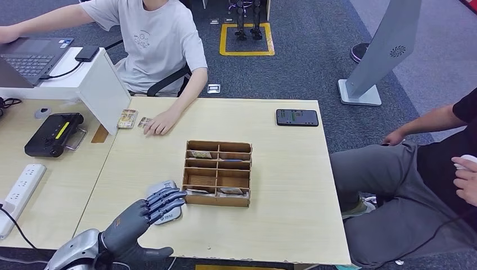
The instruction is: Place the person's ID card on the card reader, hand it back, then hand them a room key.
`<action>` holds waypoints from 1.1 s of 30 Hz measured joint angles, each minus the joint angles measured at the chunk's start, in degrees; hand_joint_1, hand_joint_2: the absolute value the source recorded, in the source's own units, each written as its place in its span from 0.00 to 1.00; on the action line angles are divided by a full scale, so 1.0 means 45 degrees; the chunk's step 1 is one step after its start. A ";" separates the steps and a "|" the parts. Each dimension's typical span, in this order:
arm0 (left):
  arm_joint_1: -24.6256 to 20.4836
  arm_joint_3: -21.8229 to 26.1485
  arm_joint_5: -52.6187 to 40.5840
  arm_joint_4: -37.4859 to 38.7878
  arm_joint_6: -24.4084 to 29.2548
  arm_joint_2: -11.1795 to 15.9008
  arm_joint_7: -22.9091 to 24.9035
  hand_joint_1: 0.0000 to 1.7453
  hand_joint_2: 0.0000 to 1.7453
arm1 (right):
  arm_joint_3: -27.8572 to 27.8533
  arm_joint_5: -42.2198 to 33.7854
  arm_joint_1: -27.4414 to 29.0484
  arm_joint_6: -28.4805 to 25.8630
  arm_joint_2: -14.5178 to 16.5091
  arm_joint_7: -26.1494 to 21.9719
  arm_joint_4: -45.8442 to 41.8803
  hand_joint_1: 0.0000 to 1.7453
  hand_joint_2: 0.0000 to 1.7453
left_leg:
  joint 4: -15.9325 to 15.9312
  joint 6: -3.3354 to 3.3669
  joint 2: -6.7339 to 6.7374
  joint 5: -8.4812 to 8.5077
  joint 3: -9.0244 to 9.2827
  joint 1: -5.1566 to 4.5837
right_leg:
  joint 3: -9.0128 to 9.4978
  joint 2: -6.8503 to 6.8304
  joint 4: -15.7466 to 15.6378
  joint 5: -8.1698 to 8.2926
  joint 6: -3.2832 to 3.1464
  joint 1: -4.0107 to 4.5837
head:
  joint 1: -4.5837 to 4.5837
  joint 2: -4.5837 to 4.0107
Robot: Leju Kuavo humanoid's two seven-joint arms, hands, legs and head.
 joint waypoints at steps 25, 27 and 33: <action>-0.0296 -0.1127 -0.5577 0.0109 0.2474 -0.0542 0.3327 0.00 1.00 | -0.0033 -0.0011 -0.0004 -0.0215 -0.0004 0.0029 0.0134 0.00 1.00 | 0.0002 -0.0008 -0.0011 0.0007 0.0005 -0.0002 | 0.0005 -0.0009 0.0001 0.0003 0.0002 0.0000 | 0.0001 0.0000; -0.0560 -0.1202 -0.6124 0.0364 0.2703 -0.0767 0.4020 0.00 1.00 | -0.0035 -0.0011 -0.0013 -0.0220 0.0000 0.0048 0.0134 0.00 1.00 | 0.0002 -0.0009 -0.0015 0.0007 0.0007 -0.0002 | 0.0010 -0.0011 0.0002 0.0005 0.0002 0.0000 | 0.0001 0.0000; -0.0938 -0.1233 -0.6389 0.1138 0.2798 -0.1281 0.4607 0.00 1.00 | -0.0035 -0.0009 -0.0008 -0.0223 0.0027 0.0113 0.0134 0.00 1.00 | 0.0005 -0.0009 -0.0014 0.0007 0.0010 -0.0003 | 0.0010 -0.0008 0.0001 0.0007 0.0001 0.0000 | 0.0001 0.0000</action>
